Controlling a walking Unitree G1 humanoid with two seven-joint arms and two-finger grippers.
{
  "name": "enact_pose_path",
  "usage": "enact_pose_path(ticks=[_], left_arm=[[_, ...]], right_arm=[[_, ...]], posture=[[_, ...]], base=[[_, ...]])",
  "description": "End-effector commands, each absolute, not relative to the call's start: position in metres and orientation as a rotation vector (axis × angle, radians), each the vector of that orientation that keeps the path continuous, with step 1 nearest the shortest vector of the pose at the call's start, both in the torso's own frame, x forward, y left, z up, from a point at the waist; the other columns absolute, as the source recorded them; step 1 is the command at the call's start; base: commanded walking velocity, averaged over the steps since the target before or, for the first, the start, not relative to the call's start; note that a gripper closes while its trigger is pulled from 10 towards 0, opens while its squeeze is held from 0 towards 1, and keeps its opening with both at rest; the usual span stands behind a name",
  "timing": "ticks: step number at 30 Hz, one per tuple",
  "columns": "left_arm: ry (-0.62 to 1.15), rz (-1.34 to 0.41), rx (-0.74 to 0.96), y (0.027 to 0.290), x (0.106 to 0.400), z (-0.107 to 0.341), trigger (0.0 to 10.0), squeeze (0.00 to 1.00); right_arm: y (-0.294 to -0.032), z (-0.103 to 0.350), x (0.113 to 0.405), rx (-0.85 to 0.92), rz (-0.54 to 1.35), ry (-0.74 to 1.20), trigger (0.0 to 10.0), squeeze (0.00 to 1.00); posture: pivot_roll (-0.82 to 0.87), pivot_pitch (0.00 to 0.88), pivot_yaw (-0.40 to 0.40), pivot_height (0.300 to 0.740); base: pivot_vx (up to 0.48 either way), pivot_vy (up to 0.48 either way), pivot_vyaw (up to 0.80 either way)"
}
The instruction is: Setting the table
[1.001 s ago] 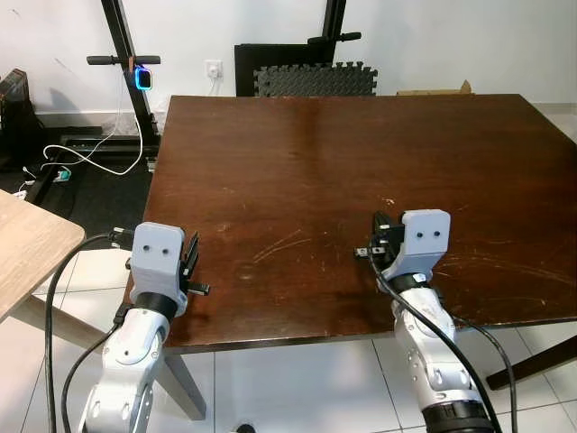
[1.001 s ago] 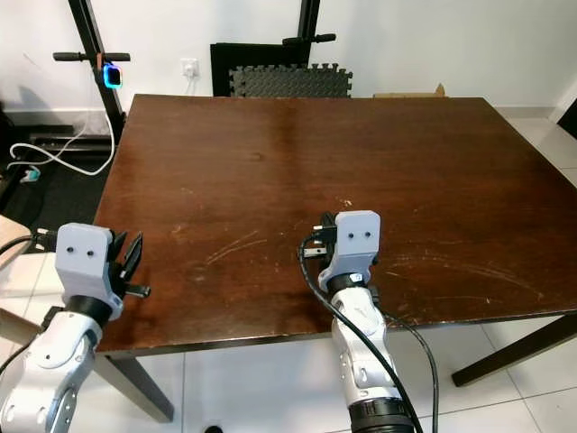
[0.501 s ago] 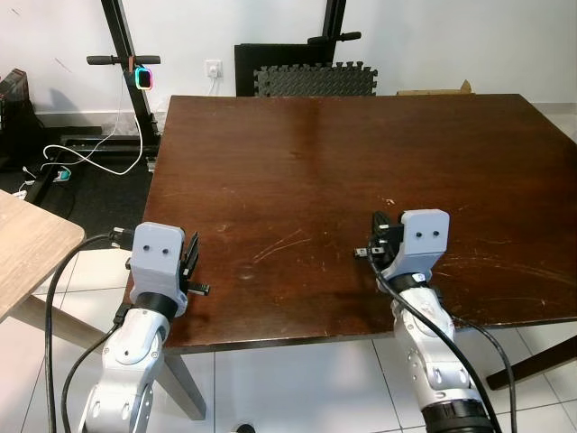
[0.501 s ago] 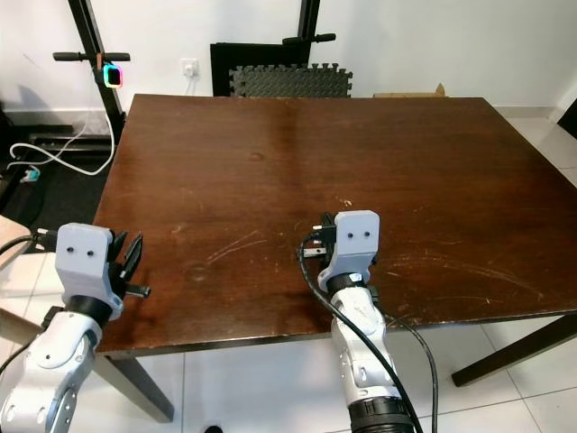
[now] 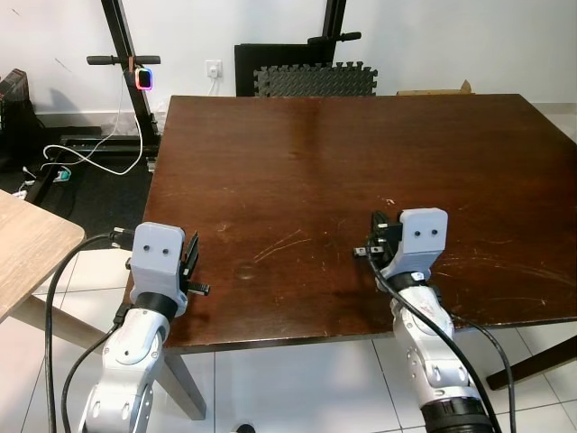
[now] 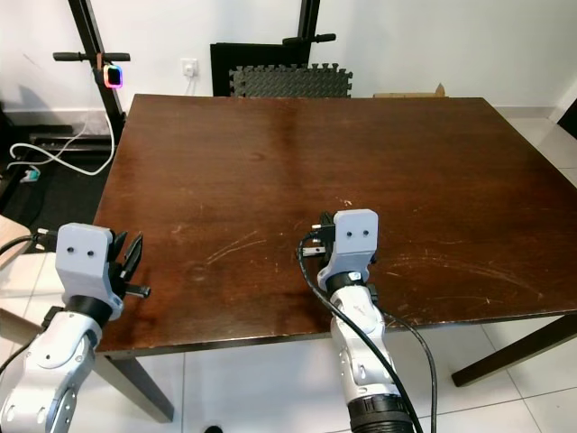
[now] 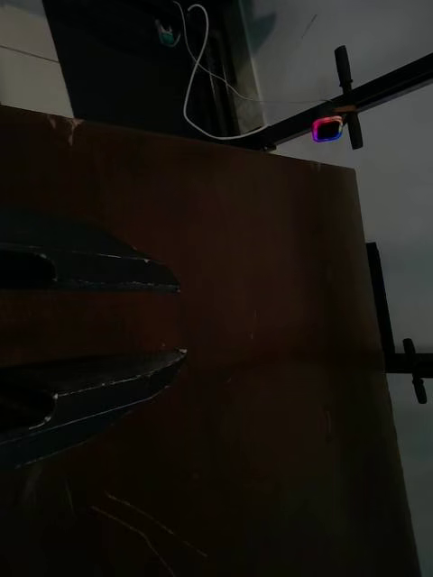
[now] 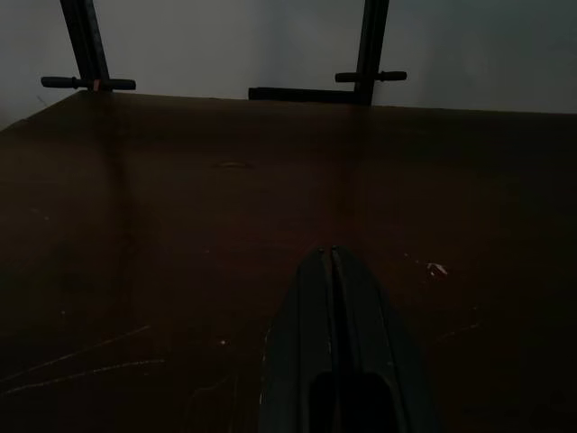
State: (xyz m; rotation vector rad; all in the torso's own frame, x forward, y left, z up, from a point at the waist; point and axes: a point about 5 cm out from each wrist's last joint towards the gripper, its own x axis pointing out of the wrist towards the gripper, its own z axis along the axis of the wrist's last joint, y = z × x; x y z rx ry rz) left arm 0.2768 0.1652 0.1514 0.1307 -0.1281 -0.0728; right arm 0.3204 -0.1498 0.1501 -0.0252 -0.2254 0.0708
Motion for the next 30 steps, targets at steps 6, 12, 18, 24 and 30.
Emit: enact_pose_path(ticks=[6, 12, 18, 24, 30], left_arm=[[-0.096, -0.074, 0.130, 0.1657, 0.2762, 0.1449, 10.0, 0.00], [-0.096, -0.075, 0.130, 0.1656, 0.2759, 0.1451, 10.0, 0.00], [-0.094, -0.074, 0.131, 0.1660, 0.2756, 0.1445, 10.0, 0.00], [-0.093, -0.076, 0.130, 0.1650, 0.2754, 0.1445, 10.0, 0.00], [-0.093, -0.075, 0.130, 0.1653, 0.2754, 0.1444, 10.0, 0.00]], right_arm=[[-0.1531, 0.1468, 0.3198, -0.031, 0.059, -0.216, 10.0, 0.00], [-0.1534, 0.1463, 0.3196, -0.032, 0.057, -0.215, 10.0, 0.00], [-0.1535, 0.1456, 0.3188, -0.031, 0.056, -0.213, 10.0, 0.00], [-0.1541, 0.1449, 0.3185, -0.032, 0.054, -0.211, 10.0, 0.00], [-0.1539, 0.1451, 0.3185, -0.032, 0.053, -0.211, 10.0, 0.00]], posture=[[0.05, 0.045, 0.030, 0.740], [0.05, 0.047, 0.031, 0.740], [0.05, 0.051, 0.032, 0.740], [0.05, 0.051, 0.032, 0.740], [0.05, 0.052, 0.032, 0.740]], base=[[0.000, 0.000, 0.00], [0.000, 0.000, 0.00], [0.000, 0.000, 0.00], [0.000, 0.000, 0.00], [0.000, 0.000, 0.00]])
